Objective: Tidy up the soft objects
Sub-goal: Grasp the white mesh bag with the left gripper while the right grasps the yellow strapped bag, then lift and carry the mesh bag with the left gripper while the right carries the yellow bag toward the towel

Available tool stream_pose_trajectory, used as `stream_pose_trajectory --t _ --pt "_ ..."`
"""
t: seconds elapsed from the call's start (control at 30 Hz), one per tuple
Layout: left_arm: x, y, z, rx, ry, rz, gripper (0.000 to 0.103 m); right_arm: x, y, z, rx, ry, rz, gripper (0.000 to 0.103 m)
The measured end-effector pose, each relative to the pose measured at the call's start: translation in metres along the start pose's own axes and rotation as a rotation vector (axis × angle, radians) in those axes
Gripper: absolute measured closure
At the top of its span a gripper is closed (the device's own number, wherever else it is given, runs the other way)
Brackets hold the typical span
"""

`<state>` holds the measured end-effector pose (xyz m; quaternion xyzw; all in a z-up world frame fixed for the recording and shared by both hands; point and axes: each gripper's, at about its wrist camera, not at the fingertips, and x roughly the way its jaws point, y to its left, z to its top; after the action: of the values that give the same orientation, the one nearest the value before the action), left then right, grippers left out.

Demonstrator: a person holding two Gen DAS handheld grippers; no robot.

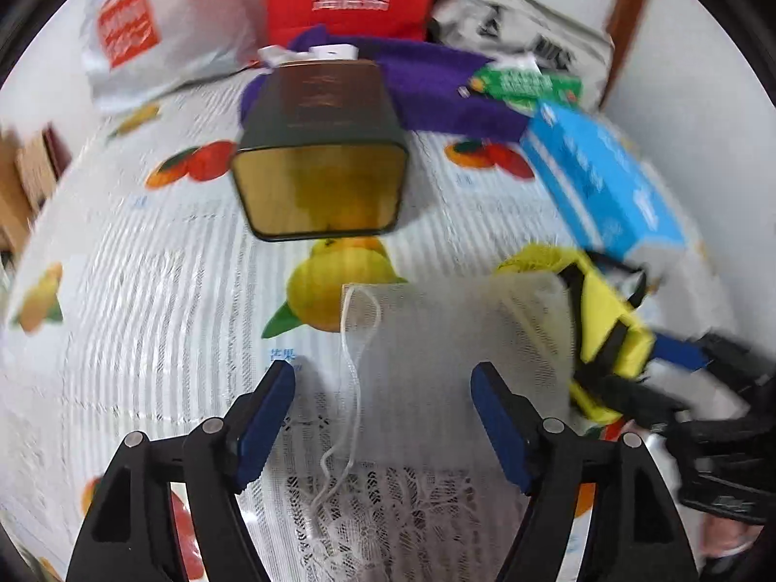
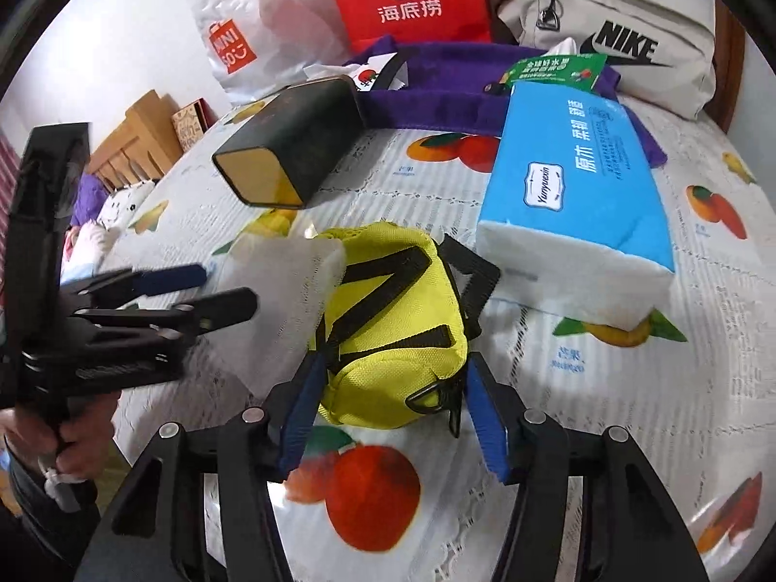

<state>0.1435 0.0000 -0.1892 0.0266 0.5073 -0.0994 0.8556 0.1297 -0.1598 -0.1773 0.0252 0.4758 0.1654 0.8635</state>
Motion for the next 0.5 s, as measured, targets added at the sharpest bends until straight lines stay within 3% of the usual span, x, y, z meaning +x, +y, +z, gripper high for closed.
stream_pose_trajectory --t 0.07,0.13,0.23,0.3,0.5 --pt "0.000 -0.006 -0.002 0.034 -0.028 0.037 0.035 -0.006 0.000 -0.005 -0.012 -0.001 -0.006 0.046" --pt "-0.002 -0.008 -0.003 0.050 -0.050 0.019 0.062 -0.013 -0.003 -0.011 -0.016 -0.009 -0.023 0.046" --pt "-0.005 -0.001 -0.003 0.048 -0.065 0.040 0.084 -0.021 -0.012 -0.018 0.002 -0.010 -0.046 0.046" --pt "-0.007 0.007 -0.004 0.037 -0.062 0.028 0.093 -0.026 -0.018 -0.023 0.011 -0.015 -0.063 0.046" --pt "-0.016 0.033 -0.010 -0.061 -0.038 -0.070 0.092 -0.038 -0.031 -0.039 0.022 -0.011 -0.089 0.046"
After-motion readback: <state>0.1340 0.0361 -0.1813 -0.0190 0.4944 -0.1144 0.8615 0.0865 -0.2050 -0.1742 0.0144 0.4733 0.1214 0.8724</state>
